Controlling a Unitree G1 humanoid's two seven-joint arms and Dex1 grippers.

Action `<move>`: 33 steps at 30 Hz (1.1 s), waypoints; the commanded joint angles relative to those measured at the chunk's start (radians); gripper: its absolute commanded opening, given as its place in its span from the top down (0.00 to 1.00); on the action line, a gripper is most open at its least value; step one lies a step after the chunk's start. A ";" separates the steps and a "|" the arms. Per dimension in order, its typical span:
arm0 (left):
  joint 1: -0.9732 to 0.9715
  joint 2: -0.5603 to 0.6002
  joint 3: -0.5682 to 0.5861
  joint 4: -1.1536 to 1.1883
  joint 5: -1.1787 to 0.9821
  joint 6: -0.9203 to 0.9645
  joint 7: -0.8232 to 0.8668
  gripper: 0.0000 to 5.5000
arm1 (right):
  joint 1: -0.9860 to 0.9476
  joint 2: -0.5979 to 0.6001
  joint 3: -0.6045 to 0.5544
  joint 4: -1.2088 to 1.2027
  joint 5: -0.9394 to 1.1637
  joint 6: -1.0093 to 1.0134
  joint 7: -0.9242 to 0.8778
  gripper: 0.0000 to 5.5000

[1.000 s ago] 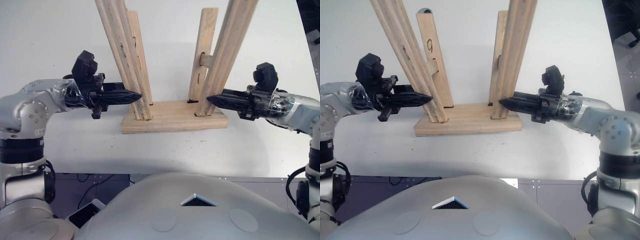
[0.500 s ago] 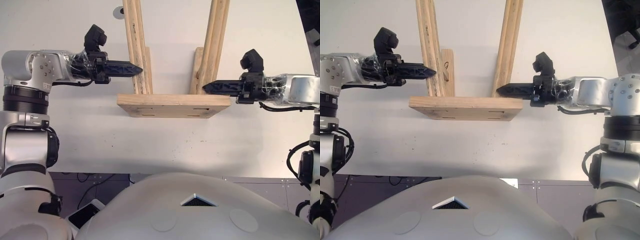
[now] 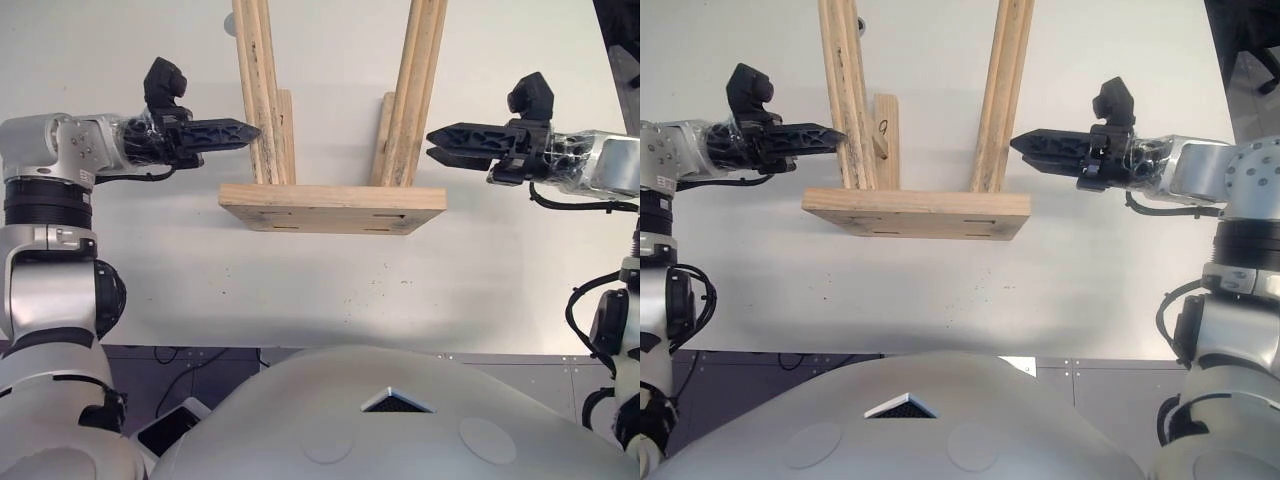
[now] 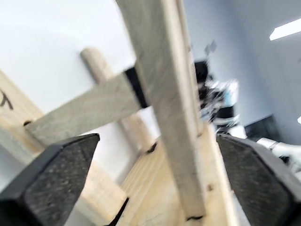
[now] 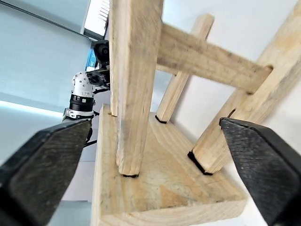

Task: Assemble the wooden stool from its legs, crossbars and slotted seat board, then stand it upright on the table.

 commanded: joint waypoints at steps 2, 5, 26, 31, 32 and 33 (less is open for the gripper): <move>-0.008 0.020 0.084 0.009 -0.029 0.074 0.007 0.02 | 0.069 -0.025 0.026 -0.020 -0.152 -0.120 0.139 0.02; 0.109 0.094 0.102 -0.034 0.032 -0.042 0.008 0.02 | 0.217 -0.124 0.116 -0.160 -0.373 -0.435 0.410 0.02; 0.571 0.009 0.060 -0.360 0.416 -1.277 0.045 0.14 | 0.450 0.089 0.212 -0.154 -0.933 -1.537 0.624 0.20; 0.559 0.004 0.047 -0.367 0.405 -1.264 0.045 0.28 | 0.430 0.104 0.236 -0.134 -0.952 -1.552 0.627 0.36; 0.557 0.005 0.047 -0.371 0.401 -1.259 0.044 0.31 | 0.430 0.106 0.238 -0.134 -0.952 -1.554 0.625 0.39; 0.553 0.005 0.051 -0.375 0.396 -1.255 0.047 0.35 | 0.431 0.106 0.240 -0.135 -0.952 -1.553 0.625 0.43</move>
